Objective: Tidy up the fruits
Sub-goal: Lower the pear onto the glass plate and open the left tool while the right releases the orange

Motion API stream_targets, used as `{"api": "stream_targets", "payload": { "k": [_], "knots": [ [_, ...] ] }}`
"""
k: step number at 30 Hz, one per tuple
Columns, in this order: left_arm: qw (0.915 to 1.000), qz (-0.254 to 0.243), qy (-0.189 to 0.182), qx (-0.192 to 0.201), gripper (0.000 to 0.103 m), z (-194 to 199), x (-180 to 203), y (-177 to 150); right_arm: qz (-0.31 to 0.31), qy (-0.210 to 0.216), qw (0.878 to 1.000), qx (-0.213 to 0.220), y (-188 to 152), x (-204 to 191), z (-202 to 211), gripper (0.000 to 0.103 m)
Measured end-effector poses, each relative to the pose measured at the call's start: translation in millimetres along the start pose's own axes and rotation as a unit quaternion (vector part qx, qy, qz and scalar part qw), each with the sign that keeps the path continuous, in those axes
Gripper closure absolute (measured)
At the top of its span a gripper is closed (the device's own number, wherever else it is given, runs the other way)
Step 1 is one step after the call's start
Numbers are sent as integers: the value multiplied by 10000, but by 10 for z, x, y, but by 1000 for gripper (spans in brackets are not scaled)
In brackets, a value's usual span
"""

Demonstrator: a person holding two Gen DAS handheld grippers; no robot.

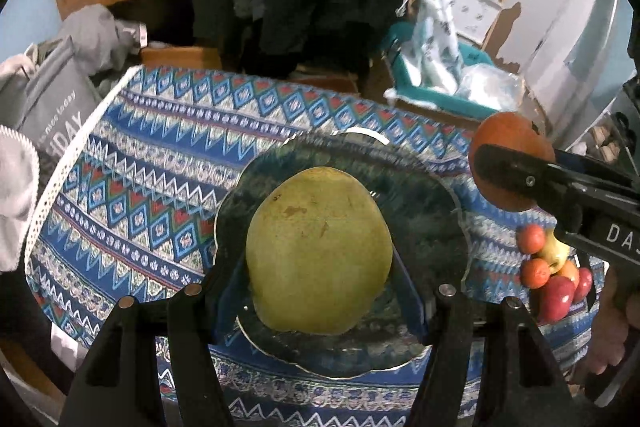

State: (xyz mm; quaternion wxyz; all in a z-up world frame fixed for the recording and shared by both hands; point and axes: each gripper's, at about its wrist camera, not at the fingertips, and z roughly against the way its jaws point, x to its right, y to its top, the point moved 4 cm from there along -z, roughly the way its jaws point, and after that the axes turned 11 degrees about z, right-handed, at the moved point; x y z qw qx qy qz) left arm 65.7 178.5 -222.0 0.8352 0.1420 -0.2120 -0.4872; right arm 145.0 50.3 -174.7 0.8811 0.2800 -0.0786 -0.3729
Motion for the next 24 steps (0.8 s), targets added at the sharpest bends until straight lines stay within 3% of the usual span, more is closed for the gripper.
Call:
{"api": "stream_targets", "payload": {
  "k": [16,24],
  "knots": [
    [9957,102,320,-858,35,-614,-128,-306,36,213,9960,-867,-368,-89,-701,36],
    [9939,122,421,-1012,35,-732,-145,-423,106,322,9927,-1161,-504,-137,-877,36]
  ]
}}
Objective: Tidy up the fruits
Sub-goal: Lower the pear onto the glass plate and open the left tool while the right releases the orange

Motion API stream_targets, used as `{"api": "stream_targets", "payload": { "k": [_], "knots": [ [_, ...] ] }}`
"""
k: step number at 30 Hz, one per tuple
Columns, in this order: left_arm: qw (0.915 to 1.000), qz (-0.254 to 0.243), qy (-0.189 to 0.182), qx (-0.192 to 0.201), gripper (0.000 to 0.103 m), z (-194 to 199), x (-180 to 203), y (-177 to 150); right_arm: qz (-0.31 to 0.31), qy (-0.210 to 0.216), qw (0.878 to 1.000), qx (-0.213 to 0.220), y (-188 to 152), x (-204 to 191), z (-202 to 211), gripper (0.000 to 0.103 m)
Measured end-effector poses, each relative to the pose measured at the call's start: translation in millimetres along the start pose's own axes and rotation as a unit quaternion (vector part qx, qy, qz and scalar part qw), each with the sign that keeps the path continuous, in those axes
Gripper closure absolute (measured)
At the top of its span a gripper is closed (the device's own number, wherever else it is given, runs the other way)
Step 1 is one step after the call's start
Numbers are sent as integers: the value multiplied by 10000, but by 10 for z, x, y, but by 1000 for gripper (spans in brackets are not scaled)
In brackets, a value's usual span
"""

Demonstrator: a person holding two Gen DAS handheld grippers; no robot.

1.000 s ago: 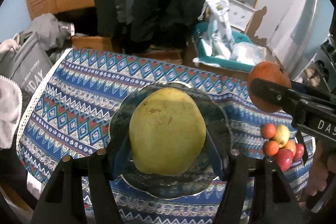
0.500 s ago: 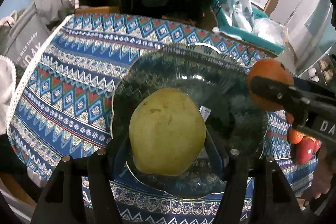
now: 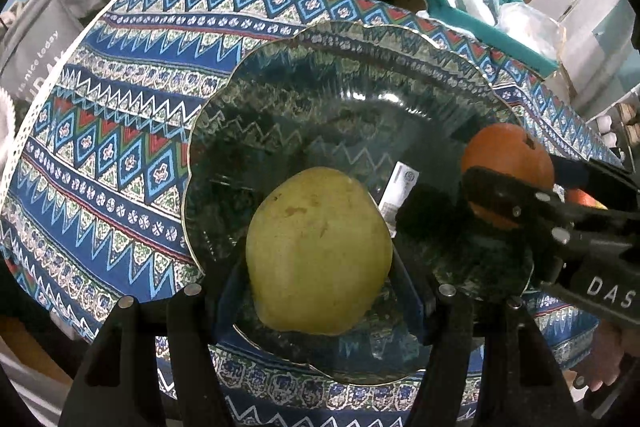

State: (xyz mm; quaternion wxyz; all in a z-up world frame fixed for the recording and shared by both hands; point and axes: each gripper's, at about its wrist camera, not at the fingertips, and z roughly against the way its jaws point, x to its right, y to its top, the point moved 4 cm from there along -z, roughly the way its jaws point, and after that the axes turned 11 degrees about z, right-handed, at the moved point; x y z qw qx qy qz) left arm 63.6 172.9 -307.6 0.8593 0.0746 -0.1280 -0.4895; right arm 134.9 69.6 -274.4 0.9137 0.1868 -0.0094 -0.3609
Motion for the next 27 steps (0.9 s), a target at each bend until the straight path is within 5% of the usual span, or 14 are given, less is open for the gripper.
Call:
{"api": "stream_targets", "payload": {
  "k": [15,20,27],
  "knots": [
    [9990,-26,15,-454,35,-204,31,-95,-73,32,9997,-225,-96,50,-122,35],
    [9997,-103,-12,-217,17,-75,66,-88,-169,119,9997,-131,-78,68,-91,32],
    [9998,-181,38,16,17,142,67,-65,-383,105,9992,63,-44,124,56,18]
  ]
}}
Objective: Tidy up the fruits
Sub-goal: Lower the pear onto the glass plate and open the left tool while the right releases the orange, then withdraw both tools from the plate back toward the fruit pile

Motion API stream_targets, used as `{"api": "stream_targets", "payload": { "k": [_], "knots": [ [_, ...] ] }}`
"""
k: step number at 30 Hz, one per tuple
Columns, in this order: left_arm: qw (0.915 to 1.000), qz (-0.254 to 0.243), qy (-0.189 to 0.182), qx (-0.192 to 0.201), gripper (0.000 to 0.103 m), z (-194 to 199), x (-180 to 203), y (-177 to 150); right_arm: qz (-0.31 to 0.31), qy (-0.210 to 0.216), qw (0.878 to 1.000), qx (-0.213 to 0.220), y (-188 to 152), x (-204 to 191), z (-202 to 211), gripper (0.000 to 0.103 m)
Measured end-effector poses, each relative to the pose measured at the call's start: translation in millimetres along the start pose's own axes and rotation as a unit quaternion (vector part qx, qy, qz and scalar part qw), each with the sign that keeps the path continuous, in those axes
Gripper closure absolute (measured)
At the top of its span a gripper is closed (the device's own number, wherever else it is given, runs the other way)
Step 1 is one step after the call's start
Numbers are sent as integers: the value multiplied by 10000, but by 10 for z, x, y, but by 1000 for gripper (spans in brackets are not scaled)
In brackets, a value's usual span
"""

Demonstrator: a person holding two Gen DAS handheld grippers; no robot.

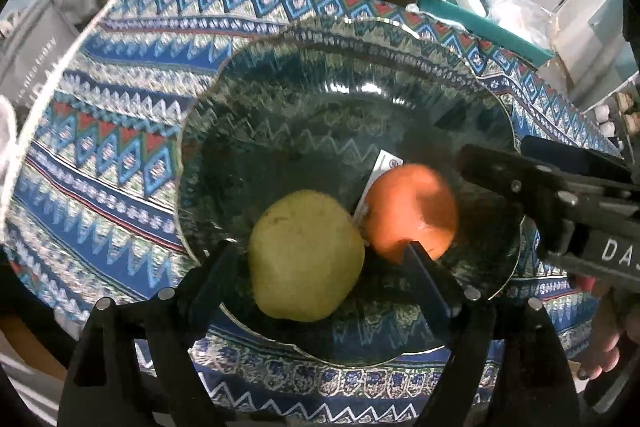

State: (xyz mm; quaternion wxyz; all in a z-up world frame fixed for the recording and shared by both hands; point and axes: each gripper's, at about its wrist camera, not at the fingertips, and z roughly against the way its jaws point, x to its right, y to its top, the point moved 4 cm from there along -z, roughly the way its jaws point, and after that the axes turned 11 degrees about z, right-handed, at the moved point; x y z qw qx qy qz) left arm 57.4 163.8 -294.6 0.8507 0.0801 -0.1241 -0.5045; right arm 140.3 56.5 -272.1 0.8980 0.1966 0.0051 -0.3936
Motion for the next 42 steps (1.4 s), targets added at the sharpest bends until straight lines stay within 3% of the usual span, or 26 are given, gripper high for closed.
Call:
{"api": "stream_targets", "payload": {
  "k": [16,24,34,42],
  "knots": [
    [9980,-157,-246,555,17,475,259,150,-420,-657,9918,1012,51,230,855,13],
    [9954,-368,-391,795,17,704,491,136,-563,-712,9829,1601,-35,360,1369,12],
    [9911,-674,-632,960,17,934,866,76,-594,-1335,9723,1826,-282,619,1863,13],
    [9874,-940,-796,993,17,1038,1217,-4,-528,-1597,9663,1948,-552,789,2162,13]
  ]
}}
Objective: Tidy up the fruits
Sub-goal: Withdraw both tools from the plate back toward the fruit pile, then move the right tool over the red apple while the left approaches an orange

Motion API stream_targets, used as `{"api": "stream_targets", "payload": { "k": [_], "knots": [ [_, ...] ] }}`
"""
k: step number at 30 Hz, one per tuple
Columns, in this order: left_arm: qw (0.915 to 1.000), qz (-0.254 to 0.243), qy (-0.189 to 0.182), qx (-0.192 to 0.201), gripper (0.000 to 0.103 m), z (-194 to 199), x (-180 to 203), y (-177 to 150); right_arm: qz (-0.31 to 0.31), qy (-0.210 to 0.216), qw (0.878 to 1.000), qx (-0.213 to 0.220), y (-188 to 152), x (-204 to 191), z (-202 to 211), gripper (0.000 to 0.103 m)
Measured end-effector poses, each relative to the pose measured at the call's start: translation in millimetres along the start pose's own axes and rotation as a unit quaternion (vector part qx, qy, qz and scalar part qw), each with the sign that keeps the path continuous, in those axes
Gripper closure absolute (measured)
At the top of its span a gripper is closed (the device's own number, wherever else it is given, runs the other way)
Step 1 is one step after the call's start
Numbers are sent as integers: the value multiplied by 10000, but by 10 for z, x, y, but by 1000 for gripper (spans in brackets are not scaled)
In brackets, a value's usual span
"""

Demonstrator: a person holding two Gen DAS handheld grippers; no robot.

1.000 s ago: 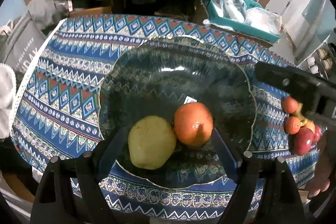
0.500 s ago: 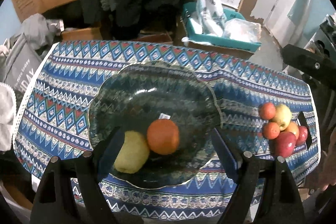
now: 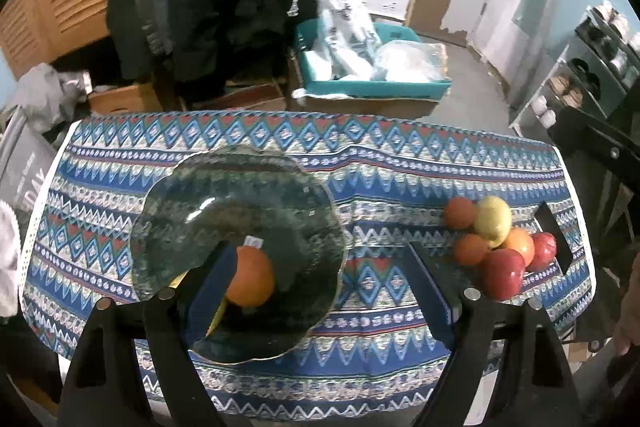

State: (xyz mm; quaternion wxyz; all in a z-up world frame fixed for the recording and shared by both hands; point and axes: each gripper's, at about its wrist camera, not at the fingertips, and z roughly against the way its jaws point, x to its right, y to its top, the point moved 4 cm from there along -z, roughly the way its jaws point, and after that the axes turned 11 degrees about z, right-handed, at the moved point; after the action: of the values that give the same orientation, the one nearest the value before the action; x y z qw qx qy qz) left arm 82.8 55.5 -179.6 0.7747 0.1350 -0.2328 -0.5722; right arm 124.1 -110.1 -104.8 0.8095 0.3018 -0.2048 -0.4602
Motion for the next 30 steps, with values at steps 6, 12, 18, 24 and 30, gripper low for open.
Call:
{"api": "stream_targets", "payload": {
  "k": [6,12,18,24,30],
  "knots": [
    [9996,-233,-155,-17,17,25,323,-22,-28,-151,9998,142,-82,234,238,13],
    [9985,-462,-267,-95,17,-17,610,-72,-162,-346,9992,137,-249,544,397,13],
    [9969,-673,-363,-164,17,-58,877,-128,-338,-557,9978,92,-438,854,494,13],
    [9950,-864,-447,-219,17,-94,1126,-179,-524,-787,9955,46,-623,1138,587,13],
    [9932,-982,-538,-317,17,-164,1336,-214,-714,-926,9931,-116,-837,1390,599,13]
  ]
}}
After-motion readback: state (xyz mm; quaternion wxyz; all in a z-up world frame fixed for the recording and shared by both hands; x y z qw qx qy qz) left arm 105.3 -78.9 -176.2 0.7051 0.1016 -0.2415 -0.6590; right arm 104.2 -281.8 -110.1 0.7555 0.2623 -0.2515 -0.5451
